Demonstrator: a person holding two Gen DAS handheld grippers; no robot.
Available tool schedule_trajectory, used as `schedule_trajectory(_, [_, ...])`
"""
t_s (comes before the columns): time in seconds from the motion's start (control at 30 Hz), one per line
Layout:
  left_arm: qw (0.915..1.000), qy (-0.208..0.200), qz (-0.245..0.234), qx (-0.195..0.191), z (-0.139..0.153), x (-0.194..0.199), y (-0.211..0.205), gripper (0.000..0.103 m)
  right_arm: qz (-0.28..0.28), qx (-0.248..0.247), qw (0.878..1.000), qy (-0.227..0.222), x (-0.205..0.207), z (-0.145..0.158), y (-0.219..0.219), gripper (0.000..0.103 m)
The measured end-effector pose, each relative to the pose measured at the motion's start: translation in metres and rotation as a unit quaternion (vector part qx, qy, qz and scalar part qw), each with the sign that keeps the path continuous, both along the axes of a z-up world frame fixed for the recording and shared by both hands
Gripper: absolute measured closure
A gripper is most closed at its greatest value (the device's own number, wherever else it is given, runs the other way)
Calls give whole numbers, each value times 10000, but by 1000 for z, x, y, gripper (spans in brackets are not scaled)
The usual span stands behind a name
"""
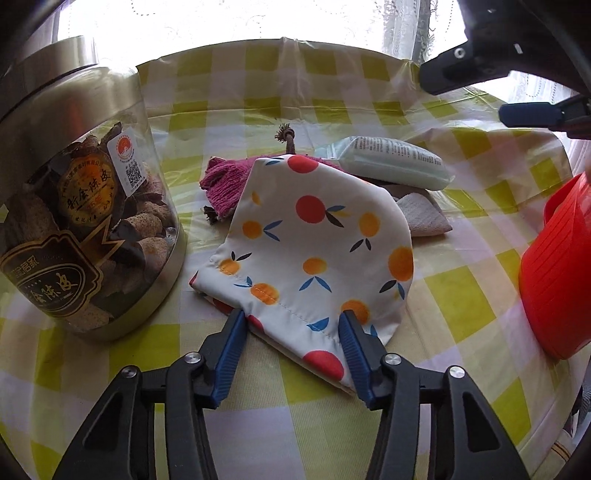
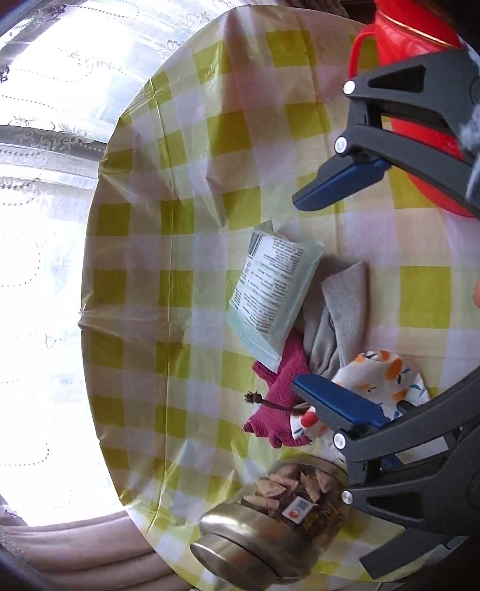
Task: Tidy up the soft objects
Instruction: 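Grasp the orange-print white pouch with the left tool while the right tool grasps the white packet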
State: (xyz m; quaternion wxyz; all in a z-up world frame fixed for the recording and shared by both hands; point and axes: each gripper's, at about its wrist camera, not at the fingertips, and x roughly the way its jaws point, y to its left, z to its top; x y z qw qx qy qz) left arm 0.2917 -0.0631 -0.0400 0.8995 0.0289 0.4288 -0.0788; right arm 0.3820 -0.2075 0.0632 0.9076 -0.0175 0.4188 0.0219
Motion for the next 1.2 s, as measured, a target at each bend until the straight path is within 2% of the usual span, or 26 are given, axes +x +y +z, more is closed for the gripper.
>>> schedule_trajectory(0.1, [10000,-23,13,-71,0,0,4,61,-116,37,9995,294,31,-18,-3,9])
schedule_trajectory(0.23, [9999,-24,-7,-150,0,0,6,64,-186,258,9965,779,65,-40,-6,9])
schedule_trajectory(0.33, [9998,-25,5,-193,0,0,7,65,-342,418,9937,981,85,-46,-7,6])
schedule_trajectory(0.4, [9998,-24,9,-219,1,-1,9,65,-421,348,9919,1146,98,-51,-6,2])
schedule_trajectory(0.6, [9997,-43,35,-244,1,-2,9,69,-528,-122,9869,1520,124,-73,4,1])
schedule_trajectory(0.67, [9996,-70,34,-262,2,-2,10,74,-521,-231,9856,1591,126,-81,6,1])
schedule_trajectory(0.77, [9995,-69,29,-308,3,-4,12,77,-492,-217,9882,1436,124,-83,6,1])
schedule_trajectory(1.0, [9988,-51,-7,-488,4,-7,17,85,-327,-167,9947,965,100,-77,11,8])
schedule_trajectory(1.2, [9975,-34,78,-708,4,-13,28,88,-240,-125,9988,415,67,-52,5,8])
